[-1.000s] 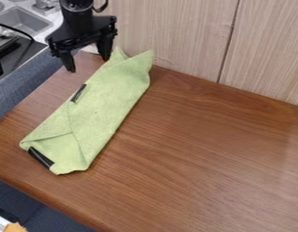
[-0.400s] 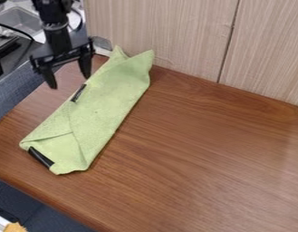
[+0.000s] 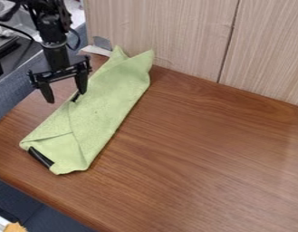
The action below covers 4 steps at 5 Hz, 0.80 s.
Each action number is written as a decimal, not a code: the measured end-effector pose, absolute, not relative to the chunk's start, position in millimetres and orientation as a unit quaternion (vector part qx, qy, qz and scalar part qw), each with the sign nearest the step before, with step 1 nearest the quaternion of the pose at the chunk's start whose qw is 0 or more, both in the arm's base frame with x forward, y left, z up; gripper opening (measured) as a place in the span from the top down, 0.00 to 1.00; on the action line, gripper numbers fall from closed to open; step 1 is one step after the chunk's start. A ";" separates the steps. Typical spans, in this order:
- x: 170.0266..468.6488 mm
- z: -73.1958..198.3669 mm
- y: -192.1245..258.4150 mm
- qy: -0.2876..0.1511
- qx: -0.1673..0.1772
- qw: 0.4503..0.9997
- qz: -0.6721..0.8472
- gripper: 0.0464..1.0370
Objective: Unfold the cloth from the left to the right
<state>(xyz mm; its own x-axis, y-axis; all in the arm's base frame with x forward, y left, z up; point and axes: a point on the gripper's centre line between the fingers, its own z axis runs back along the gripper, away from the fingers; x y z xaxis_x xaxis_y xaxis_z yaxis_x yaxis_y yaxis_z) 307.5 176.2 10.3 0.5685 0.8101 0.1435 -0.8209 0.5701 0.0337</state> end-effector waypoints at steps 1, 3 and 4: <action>309.9 -0.4 174.4 -0.046 0.055 0.885 0.461 0.04; 313.4 -5.1 178.9 -0.054 0.075 0.875 0.475 0.36; 313.8 -4.9 179.9 -0.057 0.077 0.873 0.479 0.66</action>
<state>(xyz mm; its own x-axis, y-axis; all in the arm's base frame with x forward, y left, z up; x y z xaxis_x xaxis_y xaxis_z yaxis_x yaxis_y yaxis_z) 313.8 179.9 -4.9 0.5356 0.8266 0.1728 -0.8441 0.5303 0.0797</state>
